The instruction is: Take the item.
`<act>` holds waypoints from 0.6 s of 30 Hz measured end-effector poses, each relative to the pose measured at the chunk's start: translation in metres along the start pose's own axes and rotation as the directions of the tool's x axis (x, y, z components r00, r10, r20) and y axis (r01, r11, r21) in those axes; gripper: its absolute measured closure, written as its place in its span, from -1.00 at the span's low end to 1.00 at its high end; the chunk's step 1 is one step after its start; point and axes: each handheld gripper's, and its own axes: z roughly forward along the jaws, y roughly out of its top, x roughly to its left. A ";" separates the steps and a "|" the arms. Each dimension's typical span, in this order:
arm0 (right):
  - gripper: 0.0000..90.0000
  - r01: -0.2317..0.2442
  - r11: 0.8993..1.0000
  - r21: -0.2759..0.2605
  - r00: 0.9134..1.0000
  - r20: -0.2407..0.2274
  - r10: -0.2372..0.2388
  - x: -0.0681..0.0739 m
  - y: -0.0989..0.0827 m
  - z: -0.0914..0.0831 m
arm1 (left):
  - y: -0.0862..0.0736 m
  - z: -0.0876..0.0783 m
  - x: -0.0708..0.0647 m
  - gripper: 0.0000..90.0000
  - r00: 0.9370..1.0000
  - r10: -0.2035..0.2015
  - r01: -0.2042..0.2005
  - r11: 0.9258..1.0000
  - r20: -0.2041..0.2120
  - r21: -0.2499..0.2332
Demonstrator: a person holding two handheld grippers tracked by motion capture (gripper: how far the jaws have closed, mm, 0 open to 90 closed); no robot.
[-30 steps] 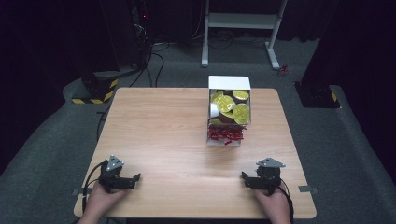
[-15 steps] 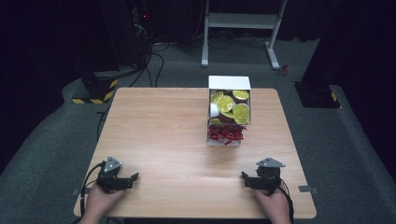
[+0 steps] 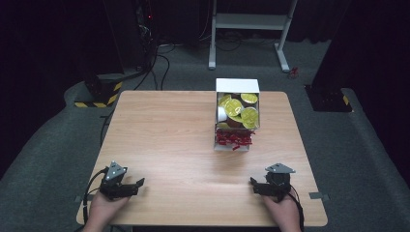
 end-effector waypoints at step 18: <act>-0.79 0.009 1.000 0.002 1.000 -0.008 -0.009 -0.001 0.000 0.000 | 0.020 0.007 -0.028 -0.58 0.998 0.060 -0.060 0.998 0.024 -0.003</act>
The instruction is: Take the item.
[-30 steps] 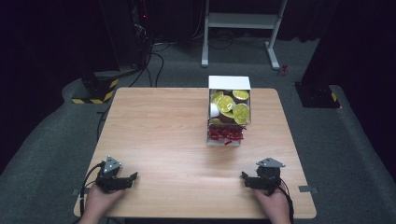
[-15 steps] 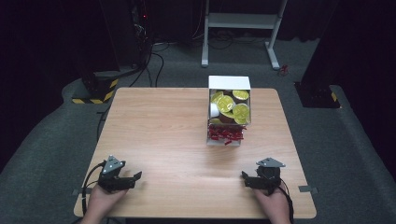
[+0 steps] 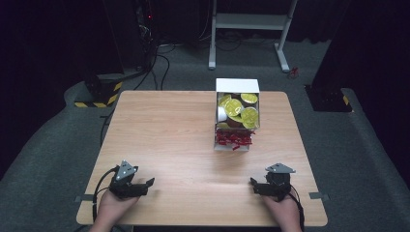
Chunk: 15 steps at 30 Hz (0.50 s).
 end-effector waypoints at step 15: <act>-0.71 -0.033 0.999 0.004 0.999 0.036 0.033 -0.002 -0.002 -0.004 | 0.042 0.006 -0.016 -0.54 1.000 0.016 -0.014 0.996 0.025 -0.085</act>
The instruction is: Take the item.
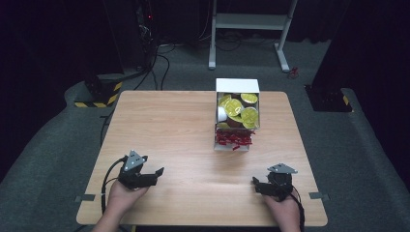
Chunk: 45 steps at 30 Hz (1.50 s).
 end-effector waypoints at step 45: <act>-0.76 0.003 1.000 -0.008 1.000 -0.013 -0.003 -0.002 -0.004 -0.001 | 0.072 0.058 -0.069 -0.46 0.989 0.071 -0.064 0.996 0.131 -0.057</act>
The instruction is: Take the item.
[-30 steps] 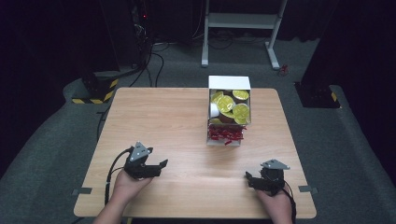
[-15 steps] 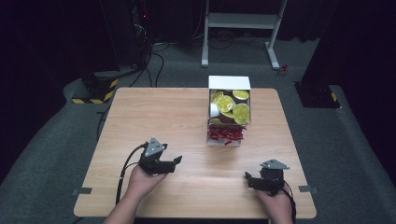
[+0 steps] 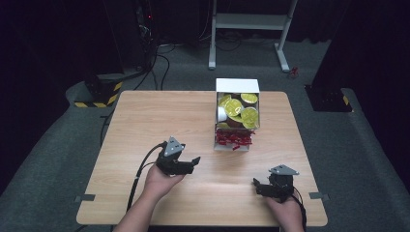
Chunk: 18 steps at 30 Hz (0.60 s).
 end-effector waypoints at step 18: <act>-0.72 -0.002 1.000 -0.004 1.000 0.005 0.002 0.001 -0.002 -0.002 | 0.014 0.014 -0.005 -0.44 0.997 -0.004 0.008 0.999 0.077 -0.043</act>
